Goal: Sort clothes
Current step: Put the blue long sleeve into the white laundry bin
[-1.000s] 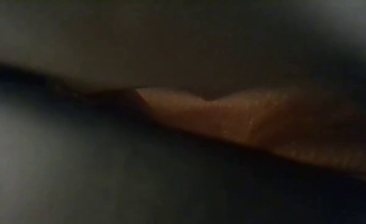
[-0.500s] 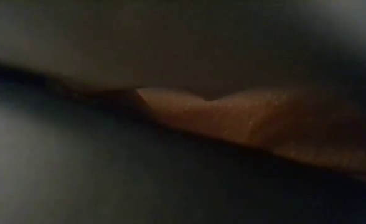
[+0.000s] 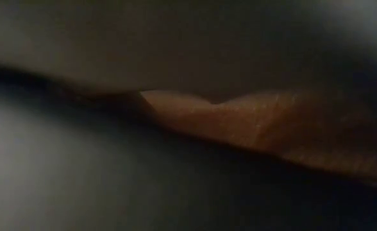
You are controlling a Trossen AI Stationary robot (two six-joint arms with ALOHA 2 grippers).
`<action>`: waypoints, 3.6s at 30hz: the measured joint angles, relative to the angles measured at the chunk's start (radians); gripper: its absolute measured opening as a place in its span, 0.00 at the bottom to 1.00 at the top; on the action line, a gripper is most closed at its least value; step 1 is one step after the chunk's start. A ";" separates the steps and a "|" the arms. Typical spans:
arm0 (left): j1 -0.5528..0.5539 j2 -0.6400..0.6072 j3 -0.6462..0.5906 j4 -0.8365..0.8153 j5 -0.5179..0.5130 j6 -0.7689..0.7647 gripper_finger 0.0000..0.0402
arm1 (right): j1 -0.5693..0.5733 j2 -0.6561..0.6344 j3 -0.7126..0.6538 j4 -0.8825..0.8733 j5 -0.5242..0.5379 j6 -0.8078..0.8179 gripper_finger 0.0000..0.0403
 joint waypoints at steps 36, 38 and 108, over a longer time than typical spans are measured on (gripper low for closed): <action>-0.482 -0.099 -0.299 0.477 -0.222 -0.219 0.30 | 0.000 0.000 0.001 0.029 0.006 0.045 0.00; -0.482 -0.105 -0.299 0.475 -0.257 -0.202 0.30 | 0.000 0.000 0.001 0.029 0.006 0.045 0.00; -0.525 -0.595 -0.573 0.908 -0.765 -0.225 0.30 | 0.157 0.302 0.002 0.581 0.270 -0.023 0.00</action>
